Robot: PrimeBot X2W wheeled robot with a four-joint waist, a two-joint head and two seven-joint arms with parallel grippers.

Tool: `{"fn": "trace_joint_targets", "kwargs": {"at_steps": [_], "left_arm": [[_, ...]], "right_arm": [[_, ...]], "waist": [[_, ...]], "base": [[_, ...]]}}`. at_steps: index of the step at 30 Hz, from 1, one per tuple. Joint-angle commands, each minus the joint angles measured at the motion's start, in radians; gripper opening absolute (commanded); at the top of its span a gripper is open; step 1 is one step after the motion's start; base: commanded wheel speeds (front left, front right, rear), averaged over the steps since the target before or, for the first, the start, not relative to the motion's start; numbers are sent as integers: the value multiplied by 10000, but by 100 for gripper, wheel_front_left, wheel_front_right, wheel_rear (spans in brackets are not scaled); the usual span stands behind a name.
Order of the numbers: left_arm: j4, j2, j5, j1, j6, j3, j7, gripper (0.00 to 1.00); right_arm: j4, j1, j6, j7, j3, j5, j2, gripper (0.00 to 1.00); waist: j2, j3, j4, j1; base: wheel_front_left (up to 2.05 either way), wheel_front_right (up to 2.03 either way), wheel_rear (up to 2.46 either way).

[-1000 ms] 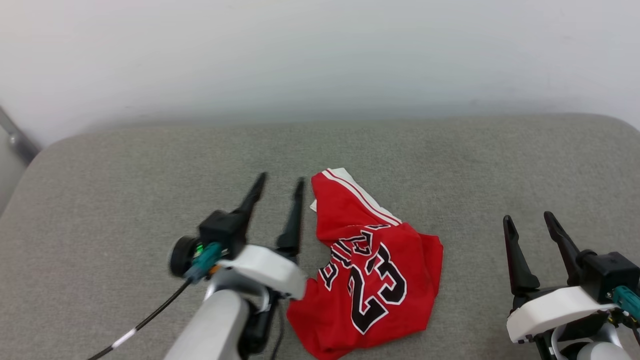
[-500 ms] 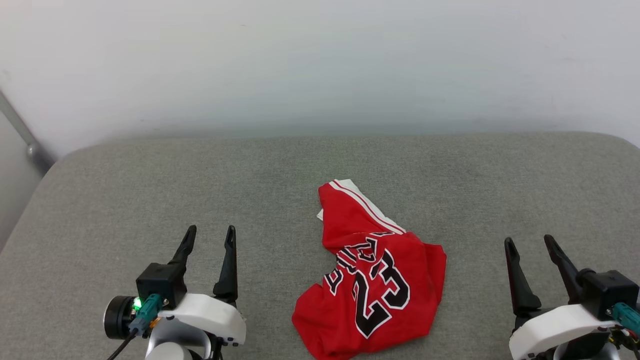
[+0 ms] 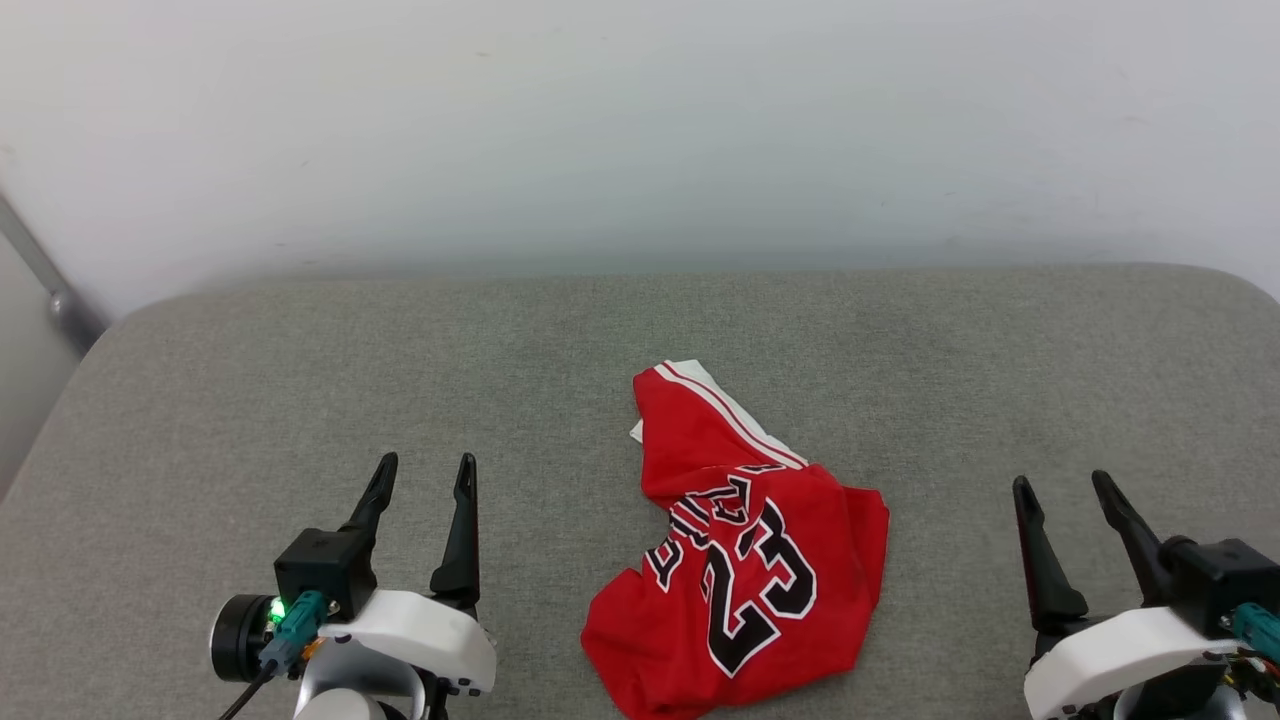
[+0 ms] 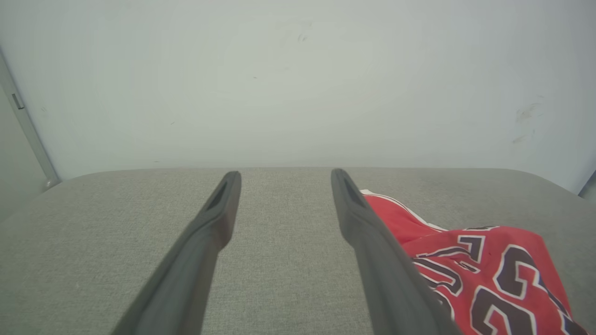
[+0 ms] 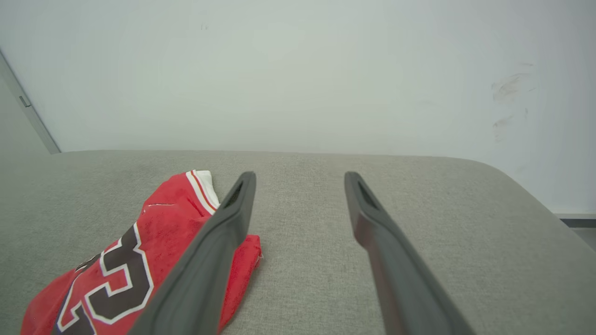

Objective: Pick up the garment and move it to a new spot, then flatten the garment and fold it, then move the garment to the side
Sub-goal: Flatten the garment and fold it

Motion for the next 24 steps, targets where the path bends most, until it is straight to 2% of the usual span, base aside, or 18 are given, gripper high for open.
{"fn": "trace_joint_targets", "kwargs": {"at_steps": [1, 7, 11, 17, 24], "left_arm": [[-54, 10, -4, 87, 47, 15, -19, 100], [-96, 26, 10, -32, 53, -12, -78, 100], [-190, -51, 54, -194, 66, -43, -156, 100], [-341, -232, 119, -544, -23, -123, -309, 100], [-316, -556, 250, -1080, -248, -258, -456, 100]], "right_arm": [[28, -14, -5, 41, -86, 104, -5, 100], [440, -404, -3, 472, -634, 402, -7, 100], [875, -865, -3, 1318, -1068, 350, -2, 100], [1726, -1929, -3, 4000, -1049, 540, -148, 100], [2479, -2921, -3, 7038, 48, 1075, -834, 100]], "waist": [[0, -3, -3, 0], [0, 112, 130, 0], [0, 337, 406, 0], [0, 994, 1033, 0], [0, 1802, 1840, 0]], "base": [[0, 0, 0], [0, 0, 0], [0, 0, 0], [0, 0, 0], [0, 0, 0]]}}
